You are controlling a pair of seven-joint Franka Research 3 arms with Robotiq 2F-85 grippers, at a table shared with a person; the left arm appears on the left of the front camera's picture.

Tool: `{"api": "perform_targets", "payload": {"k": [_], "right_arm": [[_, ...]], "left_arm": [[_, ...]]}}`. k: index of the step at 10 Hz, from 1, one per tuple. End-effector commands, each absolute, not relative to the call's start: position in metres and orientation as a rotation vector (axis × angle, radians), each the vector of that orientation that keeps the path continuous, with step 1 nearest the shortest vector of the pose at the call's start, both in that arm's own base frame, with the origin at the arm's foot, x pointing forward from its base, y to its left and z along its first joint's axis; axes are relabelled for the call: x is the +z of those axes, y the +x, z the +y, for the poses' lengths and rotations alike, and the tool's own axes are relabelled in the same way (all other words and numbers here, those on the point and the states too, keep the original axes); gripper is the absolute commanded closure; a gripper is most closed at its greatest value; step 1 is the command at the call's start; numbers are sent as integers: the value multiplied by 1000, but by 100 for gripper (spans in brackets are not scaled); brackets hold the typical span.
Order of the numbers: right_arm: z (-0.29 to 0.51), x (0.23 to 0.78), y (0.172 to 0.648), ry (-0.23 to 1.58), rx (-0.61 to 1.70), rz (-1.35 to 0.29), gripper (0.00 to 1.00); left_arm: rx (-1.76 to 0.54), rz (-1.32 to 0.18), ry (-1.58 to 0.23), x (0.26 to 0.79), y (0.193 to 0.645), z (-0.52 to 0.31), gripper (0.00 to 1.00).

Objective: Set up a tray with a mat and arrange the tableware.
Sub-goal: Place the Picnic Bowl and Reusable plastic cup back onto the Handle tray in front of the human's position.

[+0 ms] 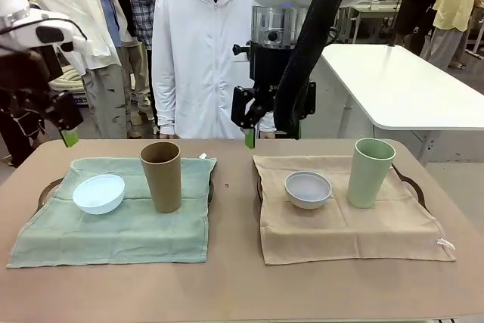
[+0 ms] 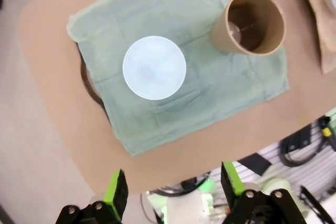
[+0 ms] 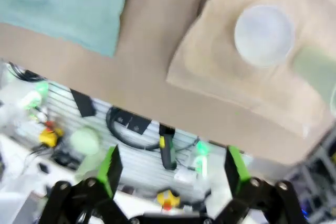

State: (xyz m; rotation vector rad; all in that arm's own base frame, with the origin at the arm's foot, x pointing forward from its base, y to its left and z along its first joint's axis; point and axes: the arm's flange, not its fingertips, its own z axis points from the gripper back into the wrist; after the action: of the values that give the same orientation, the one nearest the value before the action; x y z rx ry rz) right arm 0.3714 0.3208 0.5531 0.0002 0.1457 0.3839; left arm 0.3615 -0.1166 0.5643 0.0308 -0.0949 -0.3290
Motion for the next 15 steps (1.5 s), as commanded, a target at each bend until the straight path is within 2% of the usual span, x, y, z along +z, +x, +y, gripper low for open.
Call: {"api": "perform_targets", "payload": {"k": [1,15], "right_arm": [[325,555,376,30,424,92,0],[325,555,376,30,424,92,0]], "left_arm": [[-371,-123,48,555,355,-111,7],[-371,-123,48,555,355,-111,7]]}}
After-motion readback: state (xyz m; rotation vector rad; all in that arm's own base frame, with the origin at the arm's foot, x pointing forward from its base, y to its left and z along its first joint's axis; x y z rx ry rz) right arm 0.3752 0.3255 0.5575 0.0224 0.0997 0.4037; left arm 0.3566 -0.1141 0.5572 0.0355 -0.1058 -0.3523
